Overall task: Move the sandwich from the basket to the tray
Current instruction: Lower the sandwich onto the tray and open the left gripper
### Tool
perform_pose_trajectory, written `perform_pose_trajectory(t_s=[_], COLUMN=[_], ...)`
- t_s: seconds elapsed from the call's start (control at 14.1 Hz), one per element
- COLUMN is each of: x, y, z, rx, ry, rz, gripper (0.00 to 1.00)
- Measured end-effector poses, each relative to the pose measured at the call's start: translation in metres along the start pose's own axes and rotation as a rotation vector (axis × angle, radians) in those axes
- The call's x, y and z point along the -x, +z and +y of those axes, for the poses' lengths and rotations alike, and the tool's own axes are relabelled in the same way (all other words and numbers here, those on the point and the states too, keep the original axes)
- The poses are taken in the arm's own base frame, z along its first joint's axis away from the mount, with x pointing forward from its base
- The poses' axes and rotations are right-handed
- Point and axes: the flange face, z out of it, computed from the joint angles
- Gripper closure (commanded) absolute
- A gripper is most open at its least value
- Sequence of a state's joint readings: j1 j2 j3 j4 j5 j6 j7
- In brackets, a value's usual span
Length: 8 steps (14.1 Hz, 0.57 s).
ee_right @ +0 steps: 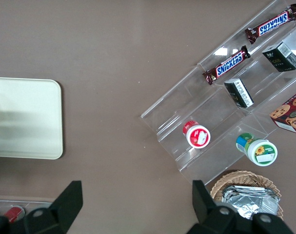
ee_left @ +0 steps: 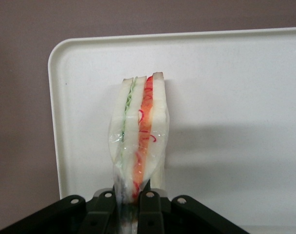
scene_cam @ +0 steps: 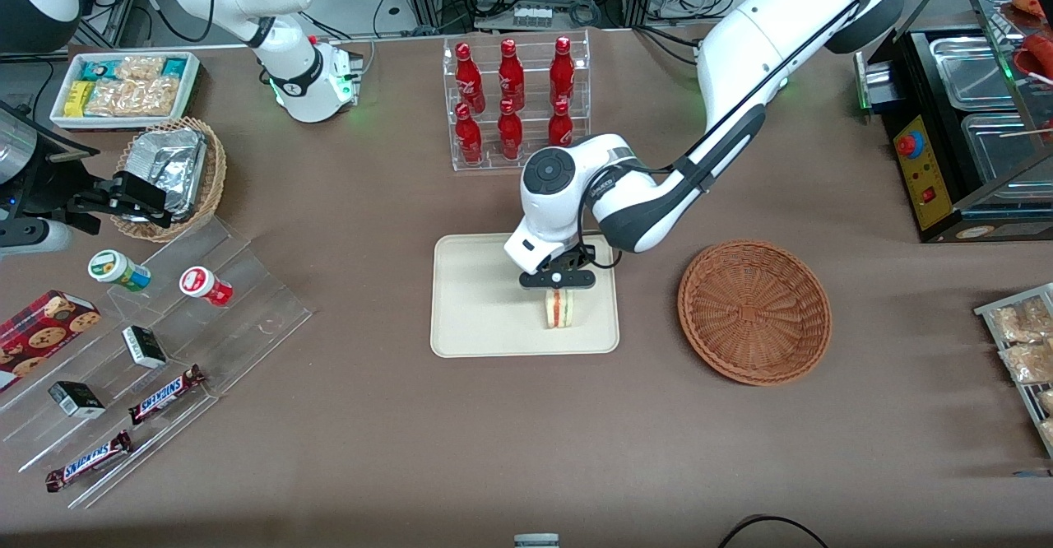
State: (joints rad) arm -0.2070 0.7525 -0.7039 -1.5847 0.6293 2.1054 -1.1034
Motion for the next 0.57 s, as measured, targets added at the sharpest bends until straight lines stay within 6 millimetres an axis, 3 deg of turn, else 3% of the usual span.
perform_pose_trajectory(t_s=[0.21, 0.35, 0.5, 0.57], x=[-0.001, -0.002, -0.001, -0.001], y=[0.003, 0.010, 0.015, 0.016], z=[0.000, -0.001, -0.001, -0.001], rx=[-0.008, -0.022, -0.028, -0.028], ry=[0.000, -0.008, -0.015, -0.016], rz=[0.010, 0.026, 0.025, 0.025], gripper=[1.00, 0.64, 0.18, 0.00])
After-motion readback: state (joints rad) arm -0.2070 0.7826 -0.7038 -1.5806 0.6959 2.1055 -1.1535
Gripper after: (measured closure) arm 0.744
